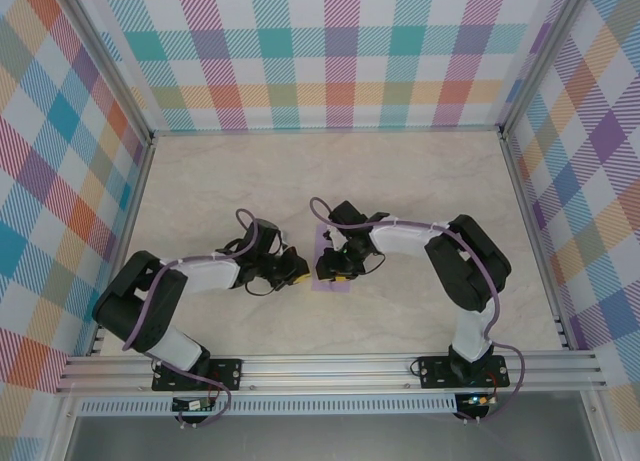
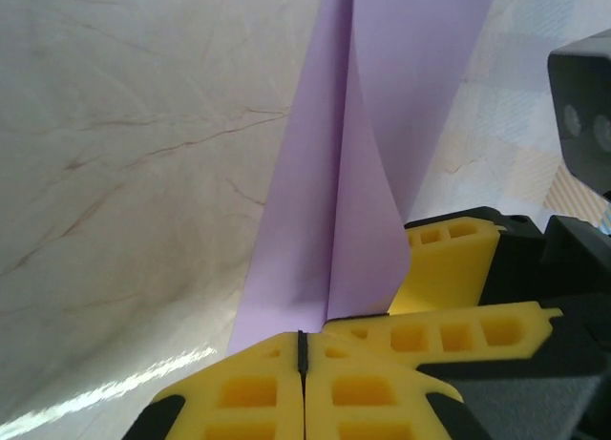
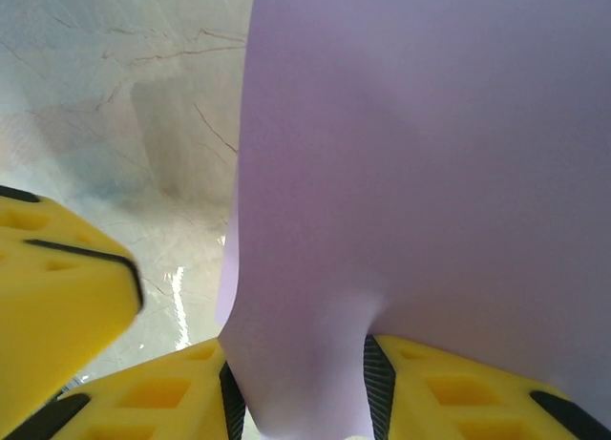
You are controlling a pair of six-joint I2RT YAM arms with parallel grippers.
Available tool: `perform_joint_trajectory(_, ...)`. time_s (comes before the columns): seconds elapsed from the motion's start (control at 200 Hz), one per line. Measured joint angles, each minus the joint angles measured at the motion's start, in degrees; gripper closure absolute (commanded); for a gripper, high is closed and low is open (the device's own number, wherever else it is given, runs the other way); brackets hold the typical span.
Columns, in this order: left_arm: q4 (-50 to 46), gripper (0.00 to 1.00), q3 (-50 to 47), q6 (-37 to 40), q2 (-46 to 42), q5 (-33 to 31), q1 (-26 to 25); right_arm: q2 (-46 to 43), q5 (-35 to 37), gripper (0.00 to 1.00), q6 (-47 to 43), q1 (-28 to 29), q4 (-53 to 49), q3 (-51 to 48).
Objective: Fold a paper plane with a square sheet of paper (pick it up from the middle)
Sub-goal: Fold the triangle a second time at the center of the table.
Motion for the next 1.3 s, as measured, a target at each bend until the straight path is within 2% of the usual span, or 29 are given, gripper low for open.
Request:
perform_joint_trajectory(0.29,1.7,1.00,1.8,-0.2,6.5,0.3,-1.9,-1.2,-0.8,0.60,0.0,-0.8,2.8,-2.1)
perform_joint_trajectory(0.355,2.2,0.99,2.2,-0.2,7.0,0.4,-2.0,-1.8,-1.0,0.57,0.0,-1.1,3.4,-2.9)
perform_joint_trajectory(0.52,3.1,1.00,2.8,-0.2,8.1,0.7,-2.2,-5.3,-3.6,0.43,0.8,-2.2,5.9,-4.9)
perform_joint_trajectory(0.64,3.2,1.00,2.9,-0.2,8.2,0.8,-2.3,-8.9,-6.2,0.41,2.0,-3.2,8.9,-6.1)
perform_joint_trajectory(0.765,3.2,1.00,2.9,-0.2,8.2,0.8,-2.3,-11.5,-6.5,0.51,3.6,-4.5,10.2,-6.6)
perform_joint_trajectory(0.915,3.1,1.00,3.0,-0.2,8.2,0.8,-2.3,-11.9,-1.2,0.68,4.0,-5.4,7.3,-6.5)
perform_joint_trajectory(1.07,3.1,1.00,3.1,-0.2,8.3,0.8,-2.3,-9.1,2.9,0.71,3.9,-5.7,3.4,-5.6)
perform_joint_trajectory(1.3,4.1,0.98,3.5,-0.4,8.3,1.5,-2.8,-4.2,5.4,0.72,3.9,-5.7,0.1,-4.3)
